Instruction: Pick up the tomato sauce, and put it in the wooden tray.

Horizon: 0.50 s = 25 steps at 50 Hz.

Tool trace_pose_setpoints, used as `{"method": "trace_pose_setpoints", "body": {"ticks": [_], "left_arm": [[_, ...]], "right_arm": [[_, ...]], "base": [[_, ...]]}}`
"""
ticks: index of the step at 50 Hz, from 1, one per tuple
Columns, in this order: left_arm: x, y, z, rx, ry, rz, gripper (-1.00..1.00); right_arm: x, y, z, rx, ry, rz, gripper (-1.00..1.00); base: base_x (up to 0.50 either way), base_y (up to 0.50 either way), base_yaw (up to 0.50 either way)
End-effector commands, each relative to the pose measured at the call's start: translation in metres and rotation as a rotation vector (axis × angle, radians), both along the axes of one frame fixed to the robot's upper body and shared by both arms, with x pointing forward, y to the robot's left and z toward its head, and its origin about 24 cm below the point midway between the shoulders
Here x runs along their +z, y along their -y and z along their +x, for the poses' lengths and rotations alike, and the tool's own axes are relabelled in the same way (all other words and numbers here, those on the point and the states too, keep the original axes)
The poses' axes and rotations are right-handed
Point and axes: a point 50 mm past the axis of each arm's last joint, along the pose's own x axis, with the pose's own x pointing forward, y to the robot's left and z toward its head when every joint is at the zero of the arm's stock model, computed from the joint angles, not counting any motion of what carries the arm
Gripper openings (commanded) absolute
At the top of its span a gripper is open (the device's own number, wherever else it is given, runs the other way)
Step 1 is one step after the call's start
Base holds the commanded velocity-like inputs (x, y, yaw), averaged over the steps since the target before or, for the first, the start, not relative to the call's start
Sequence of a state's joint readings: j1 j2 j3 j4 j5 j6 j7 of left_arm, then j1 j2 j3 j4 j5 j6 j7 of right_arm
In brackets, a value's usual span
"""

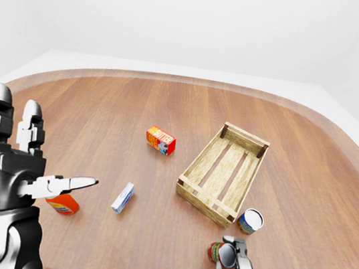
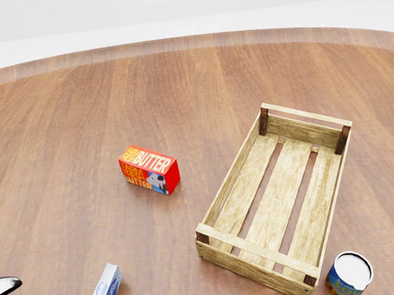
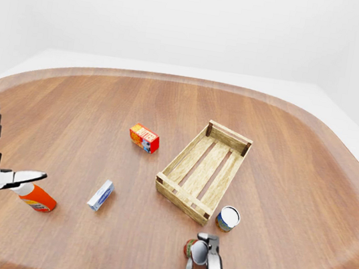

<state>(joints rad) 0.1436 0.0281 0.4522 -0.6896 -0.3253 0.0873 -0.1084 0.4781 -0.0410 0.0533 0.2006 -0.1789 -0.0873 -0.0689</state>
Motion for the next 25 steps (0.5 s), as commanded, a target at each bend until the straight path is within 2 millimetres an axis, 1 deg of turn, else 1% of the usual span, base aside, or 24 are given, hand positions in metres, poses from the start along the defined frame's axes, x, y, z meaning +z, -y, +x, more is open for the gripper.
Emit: {"method": "trace_pose_setpoints", "body": {"ticks": [1, 3, 7, 8, 10, 12, 16, 25], "left_arm": [[0.001, 0.000, -0.002, 0.000, 0.007, 0.002, 0.99], [0.002, 0.000, -0.002, 0.002, 0.008, 0.001, 0.99], [0.001, 0.000, -0.001, 0.003, 0.005, 0.000, 0.98], [0.001, -0.001, -0.001, 0.004, 0.006, 0.001, 0.98], [0.001, 0.000, -0.001, 0.002, 0.005, 0.002, 0.98], [0.001, 0.000, -0.001, 0.001, 0.005, 0.002, 0.98], [0.001, -0.001, -0.001, 0.003, 0.006, 0.001, 0.98], [0.001, 0.000, -0.001, -0.002, 0.004, 0.002, 0.98]], "right_arm": [[-0.003, 0.000, -0.009, 0.013, -0.030, -0.007, -1.00], [0.005, -0.003, -0.009, 0.019, 0.002, -0.008, -1.00], [0.041, -0.010, -0.010, 0.035, 0.137, -0.052, -1.00], [0.054, -0.014, -0.012, 0.052, 0.182, -0.042, -1.00], [0.074, -0.019, -0.014, 0.066, 0.248, -0.051, -1.00], [0.088, -0.023, -0.017, 0.084, 0.298, -0.059, -1.00], [0.108, -0.028, -0.017, 0.104, 0.383, -0.080, -1.00], [0.123, -0.029, -0.010, 0.109, 0.469, -0.070, -1.00]], "base": [[0.00, 0.00, 0.00], [0.00, 0.00, 0.00], [0.00, 0.00, 0.00], [0.00, 0.00, 0.00], [0.00, 0.00, 0.00], [0.00, 0.00, 0.00], [0.00, 0.00, 0.00], [0.00, 0.00, 0.00]]}}
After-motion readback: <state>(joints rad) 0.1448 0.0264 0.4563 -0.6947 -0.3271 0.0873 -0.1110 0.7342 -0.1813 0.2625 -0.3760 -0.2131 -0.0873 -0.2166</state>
